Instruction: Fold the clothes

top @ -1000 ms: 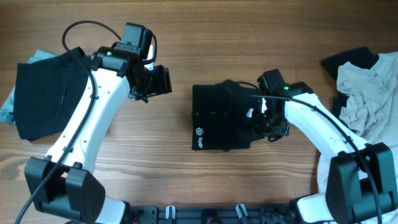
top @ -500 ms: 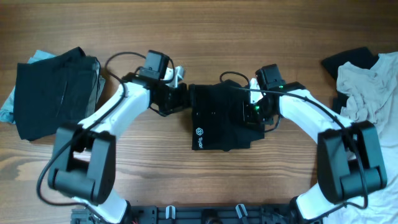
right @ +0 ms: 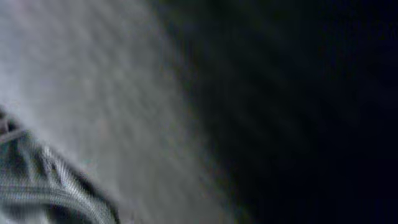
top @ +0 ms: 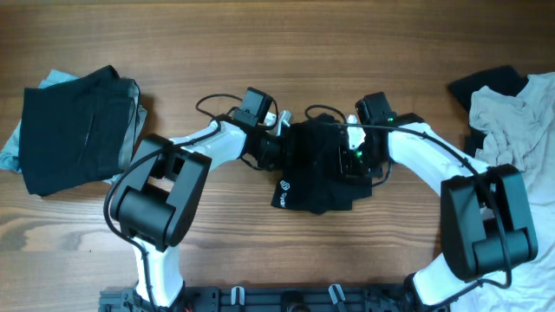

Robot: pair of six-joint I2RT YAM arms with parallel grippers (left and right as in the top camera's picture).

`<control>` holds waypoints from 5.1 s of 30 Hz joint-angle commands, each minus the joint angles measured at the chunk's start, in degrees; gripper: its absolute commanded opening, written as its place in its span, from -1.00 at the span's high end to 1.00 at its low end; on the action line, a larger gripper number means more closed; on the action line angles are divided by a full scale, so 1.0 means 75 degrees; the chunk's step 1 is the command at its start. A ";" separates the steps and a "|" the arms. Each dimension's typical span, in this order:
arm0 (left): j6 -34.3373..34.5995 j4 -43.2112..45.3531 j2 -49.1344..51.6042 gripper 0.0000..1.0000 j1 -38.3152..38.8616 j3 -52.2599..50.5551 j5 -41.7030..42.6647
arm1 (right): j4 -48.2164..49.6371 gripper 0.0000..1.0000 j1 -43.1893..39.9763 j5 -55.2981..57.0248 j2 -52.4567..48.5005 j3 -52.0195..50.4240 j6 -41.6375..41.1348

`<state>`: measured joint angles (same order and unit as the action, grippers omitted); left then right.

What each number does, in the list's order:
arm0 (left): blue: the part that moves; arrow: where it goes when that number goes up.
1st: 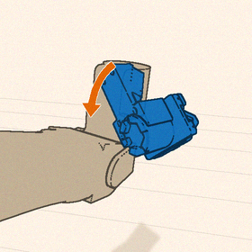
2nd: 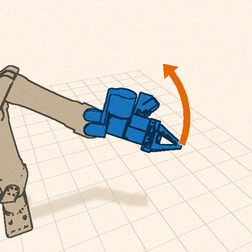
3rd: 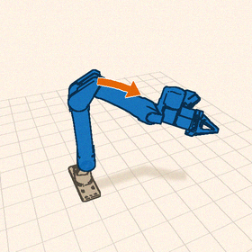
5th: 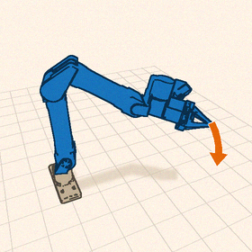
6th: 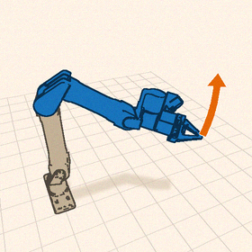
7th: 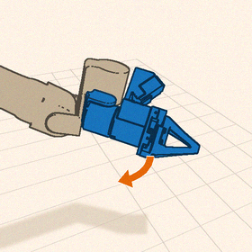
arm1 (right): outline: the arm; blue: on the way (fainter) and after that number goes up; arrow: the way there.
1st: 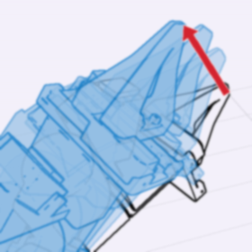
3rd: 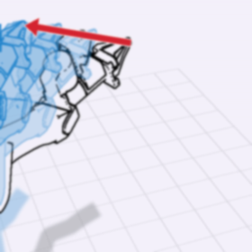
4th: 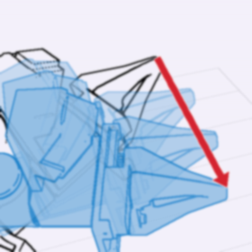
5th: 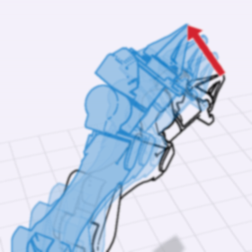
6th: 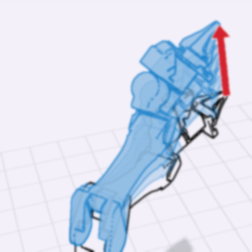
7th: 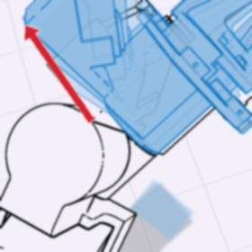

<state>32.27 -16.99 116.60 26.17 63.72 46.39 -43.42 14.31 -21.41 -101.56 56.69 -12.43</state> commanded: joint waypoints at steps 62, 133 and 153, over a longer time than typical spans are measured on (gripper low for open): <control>-0.3649 -0.5890 -1.0025 -1.00 -0.2789 0.0799 -0.5738 | -0.0726 -0.99 -0.0017 0.2894 0.6962 0.2352 0.1072; -0.2422 0.1725 -1.5521 -1.00 -0.3678 -0.8454 -0.5683 | 0.5872 -0.99 -0.1469 0.1853 1.3505 -0.7519 0.1052; -0.2416 0.1725 -1.5501 -1.00 -0.3678 -0.8451 -0.5683 | 0.5872 -0.99 -0.1469 0.1853 1.3505 -0.7519 0.1052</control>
<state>13.69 -3.84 0.78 -0.93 0.60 3.70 0.34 3.53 -7.07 -0.84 0.36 -3.46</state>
